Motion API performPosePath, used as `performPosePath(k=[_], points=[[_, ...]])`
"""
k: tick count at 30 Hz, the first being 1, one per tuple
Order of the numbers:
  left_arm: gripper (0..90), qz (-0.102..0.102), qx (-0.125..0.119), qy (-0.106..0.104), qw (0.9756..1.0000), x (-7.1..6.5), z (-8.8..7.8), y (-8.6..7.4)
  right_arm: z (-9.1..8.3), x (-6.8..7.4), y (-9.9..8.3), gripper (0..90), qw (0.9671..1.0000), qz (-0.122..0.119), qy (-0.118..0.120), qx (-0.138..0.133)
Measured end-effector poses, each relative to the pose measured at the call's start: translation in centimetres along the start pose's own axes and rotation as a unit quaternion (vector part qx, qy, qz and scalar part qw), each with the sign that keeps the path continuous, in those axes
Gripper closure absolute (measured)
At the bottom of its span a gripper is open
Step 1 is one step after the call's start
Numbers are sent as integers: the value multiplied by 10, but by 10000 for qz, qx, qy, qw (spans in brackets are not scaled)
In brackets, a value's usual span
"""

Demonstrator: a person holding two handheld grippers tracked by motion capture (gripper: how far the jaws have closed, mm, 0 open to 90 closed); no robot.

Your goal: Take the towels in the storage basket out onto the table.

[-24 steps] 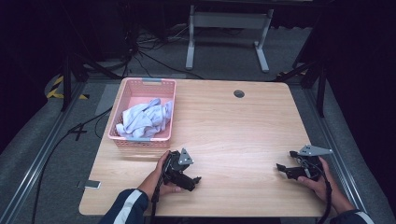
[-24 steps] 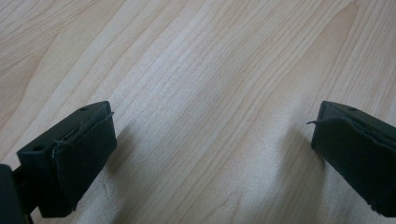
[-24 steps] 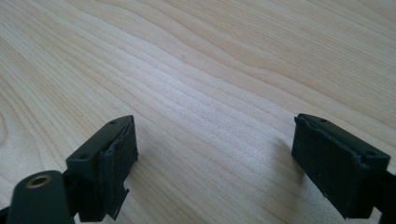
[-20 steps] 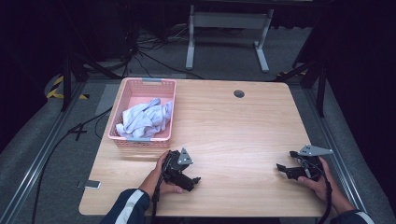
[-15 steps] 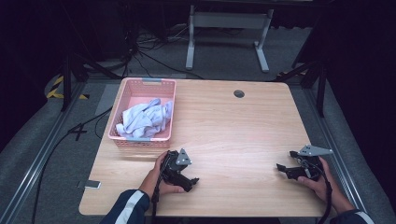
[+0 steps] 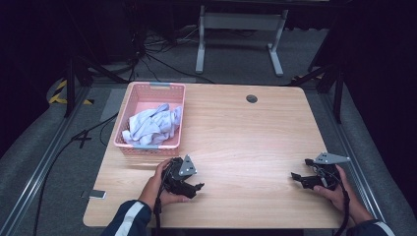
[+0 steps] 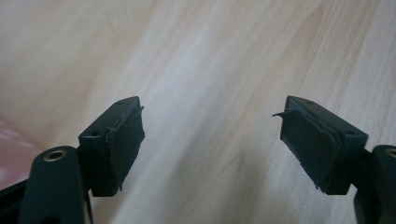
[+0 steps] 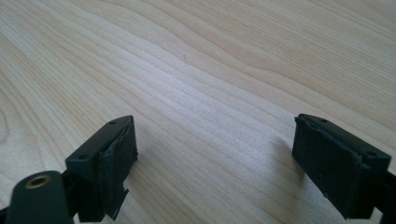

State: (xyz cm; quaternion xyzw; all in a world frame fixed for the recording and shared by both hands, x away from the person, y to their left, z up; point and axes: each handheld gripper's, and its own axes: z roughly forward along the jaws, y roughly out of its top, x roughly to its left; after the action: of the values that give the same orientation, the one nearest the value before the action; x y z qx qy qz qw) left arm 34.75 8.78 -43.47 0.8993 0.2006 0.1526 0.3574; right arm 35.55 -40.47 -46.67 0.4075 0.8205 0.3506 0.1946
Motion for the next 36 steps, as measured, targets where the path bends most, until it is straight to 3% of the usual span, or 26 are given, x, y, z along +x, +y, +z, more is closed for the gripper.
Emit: performPosePath(k=[1,4,6,7,8,10,13,16,18,20,23,26,28,31,32,35,36], points=[[218,52,-35,59,10000,3,-6,3,0,0,0,135,10000,1,-2,-1],[195,-92,-358,350,9987,18,-35,12,0,0,0,135,10000,4,-6,-4],[181,-112,-435,463,9979,21,-41,12,0,0,0,135,10000,6,-8,-6],[180,-147,-573,776,9952,32,-60,13,0,0,0,135,10000,7,-9,-5],[177,-147,-573,776,9952,32,-60,13,0,0,0,135,10000,6,-8,-5],[177,-289,-687,1096,9912,50,-75,13,0,0,0,135,10000,6,-8,-4],[179,-558,-755,1302,9870,74,-78,11,-1,0,0,135,10000,23,-17,17],[166,-533,-226,1507,9869,94,-70,12,-2,0,-1,135,10000,28,-29,10],[159,-654,-39,1439,9874,108,-63,12,-1,0,-1,135,10000,30,-30,5],[156,-792,109,1628,9834,120,-57,13,-2,0,-1,135,10000,30,-31,7],[156,-991,222,1582,9822,135,-49,14,-2,0,-1,135,10000,56,-29,-2],[156,-1201,550,1508,9797,152,-35,13,-2,0,-1,135,10000,54,-29,1],[157,-1296,906,1478,9763,161,-23,12,-2,0,-1,135,10000,57,-26,0],[154,-1345,1028,1375,9759,167,-16,13,-2,0,-1,135,10000,54,-28,1],[153,-1330,1213,1340,9745,172,-10,13,-1,0,-1,135,10000,57,-27,-4],[138,-1322,1320,1261,9743,176,-4,13,-2,0,-1,135,10000,55,-25,1],[125,-1251,1477,1257,9730,178,1,13,-1,0,-1,135,10000,54,-23,1]])
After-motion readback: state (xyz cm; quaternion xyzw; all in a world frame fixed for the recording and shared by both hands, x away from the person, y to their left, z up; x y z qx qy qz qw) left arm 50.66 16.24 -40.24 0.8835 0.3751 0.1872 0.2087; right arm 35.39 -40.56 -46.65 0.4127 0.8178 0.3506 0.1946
